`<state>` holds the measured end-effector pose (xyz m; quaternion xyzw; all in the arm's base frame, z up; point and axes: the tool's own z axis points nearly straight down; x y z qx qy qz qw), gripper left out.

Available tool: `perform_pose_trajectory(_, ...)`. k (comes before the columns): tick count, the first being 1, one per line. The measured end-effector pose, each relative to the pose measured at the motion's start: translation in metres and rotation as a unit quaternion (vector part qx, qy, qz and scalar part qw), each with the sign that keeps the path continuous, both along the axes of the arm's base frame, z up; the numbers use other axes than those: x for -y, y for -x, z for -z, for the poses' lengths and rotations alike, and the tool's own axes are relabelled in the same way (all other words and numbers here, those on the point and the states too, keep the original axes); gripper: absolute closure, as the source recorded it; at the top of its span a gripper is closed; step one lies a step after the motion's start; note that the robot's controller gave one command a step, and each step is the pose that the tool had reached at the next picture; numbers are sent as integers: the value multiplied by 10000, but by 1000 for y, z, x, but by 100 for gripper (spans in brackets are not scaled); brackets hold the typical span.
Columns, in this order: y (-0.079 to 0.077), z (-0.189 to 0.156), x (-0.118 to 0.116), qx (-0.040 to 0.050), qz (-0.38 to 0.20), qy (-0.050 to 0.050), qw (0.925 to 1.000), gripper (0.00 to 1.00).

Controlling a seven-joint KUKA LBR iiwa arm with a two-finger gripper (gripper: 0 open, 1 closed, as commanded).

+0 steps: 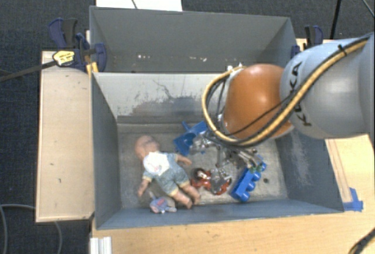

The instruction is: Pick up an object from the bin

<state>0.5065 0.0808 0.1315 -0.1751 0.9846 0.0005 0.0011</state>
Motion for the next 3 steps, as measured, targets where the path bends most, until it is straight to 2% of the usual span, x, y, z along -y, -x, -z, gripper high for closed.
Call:
perform_pose_trajectory(1, 5, 60, 12, 8, 640, -4, 9979, 100)
perform_pose_trajectory(2, 5, 60, 12, 8, 638, -4, 9980, 100)
perform_pose_trajectory(3, -5, -66, 27, 2, 844, 3, 9964, 100)
